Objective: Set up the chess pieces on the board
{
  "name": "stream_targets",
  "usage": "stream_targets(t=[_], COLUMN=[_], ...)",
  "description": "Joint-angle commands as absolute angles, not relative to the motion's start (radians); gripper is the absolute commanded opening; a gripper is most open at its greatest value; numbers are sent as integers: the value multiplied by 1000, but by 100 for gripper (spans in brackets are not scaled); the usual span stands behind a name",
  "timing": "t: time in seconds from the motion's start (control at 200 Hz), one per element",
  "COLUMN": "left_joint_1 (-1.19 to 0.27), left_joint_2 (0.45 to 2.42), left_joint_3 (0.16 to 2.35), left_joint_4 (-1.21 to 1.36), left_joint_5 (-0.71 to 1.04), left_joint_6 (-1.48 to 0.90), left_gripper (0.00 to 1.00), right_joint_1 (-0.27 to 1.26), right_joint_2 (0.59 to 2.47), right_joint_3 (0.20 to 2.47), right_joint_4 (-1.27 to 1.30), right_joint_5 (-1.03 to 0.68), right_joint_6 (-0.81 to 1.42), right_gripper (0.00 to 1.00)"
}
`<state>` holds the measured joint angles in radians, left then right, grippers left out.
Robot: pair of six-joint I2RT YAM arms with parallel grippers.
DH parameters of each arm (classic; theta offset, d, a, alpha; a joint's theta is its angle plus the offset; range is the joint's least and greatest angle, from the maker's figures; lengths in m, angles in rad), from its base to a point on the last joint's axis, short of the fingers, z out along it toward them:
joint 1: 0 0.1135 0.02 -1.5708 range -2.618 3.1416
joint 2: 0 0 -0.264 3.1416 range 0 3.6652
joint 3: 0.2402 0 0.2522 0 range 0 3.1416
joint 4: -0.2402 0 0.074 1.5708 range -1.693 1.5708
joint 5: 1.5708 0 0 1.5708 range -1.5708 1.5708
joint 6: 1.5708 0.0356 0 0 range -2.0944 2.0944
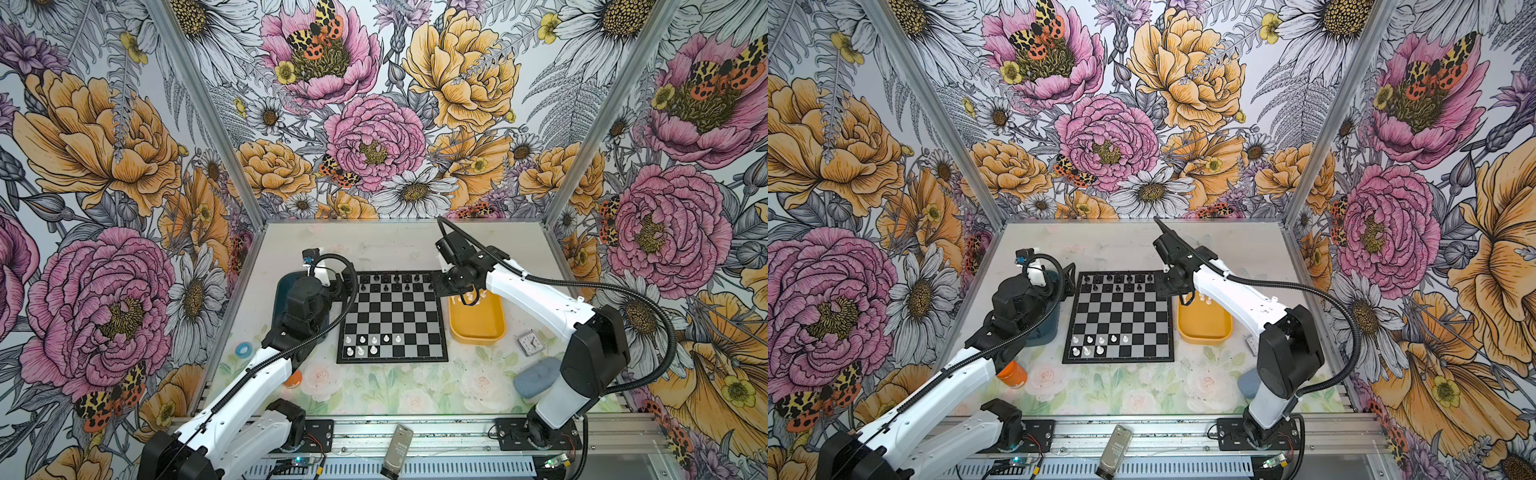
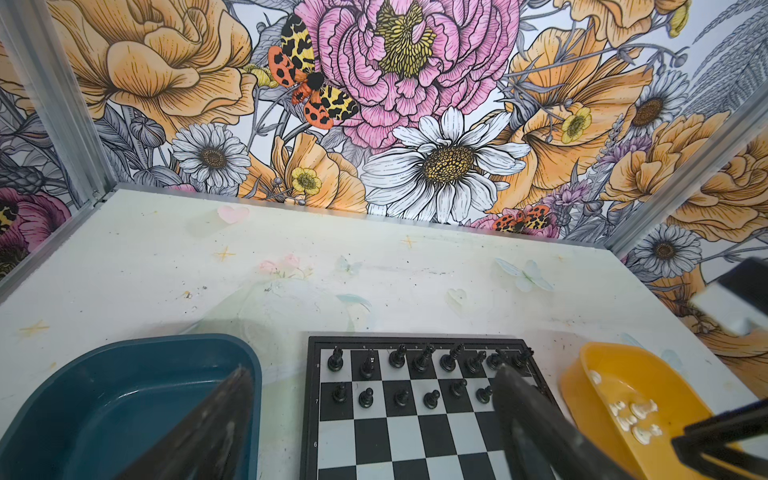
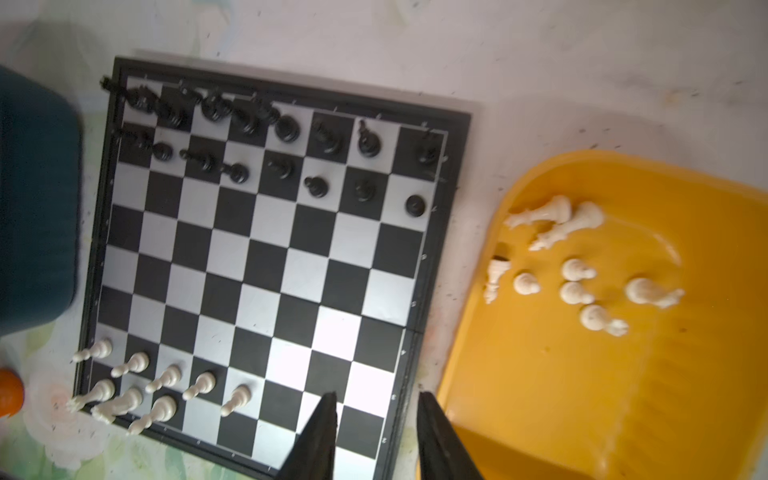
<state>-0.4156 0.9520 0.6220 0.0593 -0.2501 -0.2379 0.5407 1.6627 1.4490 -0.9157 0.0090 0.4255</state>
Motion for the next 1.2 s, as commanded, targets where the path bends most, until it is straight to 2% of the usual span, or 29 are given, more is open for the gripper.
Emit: stream_targets(t=[0.0, 0.195, 0.485, 1.191], left_joint_1=[-410, -409, -408, -409], left_joint_2=[964, 986, 1027, 1064], left_joint_3=[637, 648, 666, 684], left_joint_4=[80, 81, 83, 84], left_joint_5=[-241, -246, -241, -229], left_joint_6=[-258, -259, -262, -259], left_gripper=[91, 91, 91, 91], right_joint_1=[477, 350, 293, 264], right_joint_2=[1661, 1724, 1841, 1945], right_joint_3=[1436, 1438, 1453, 1486], right_joint_4=[-952, -950, -944, -890], right_joint_5=[76, 91, 84, 4], right_joint_6=[349, 287, 252, 242], right_gripper=[30, 23, 19, 19])
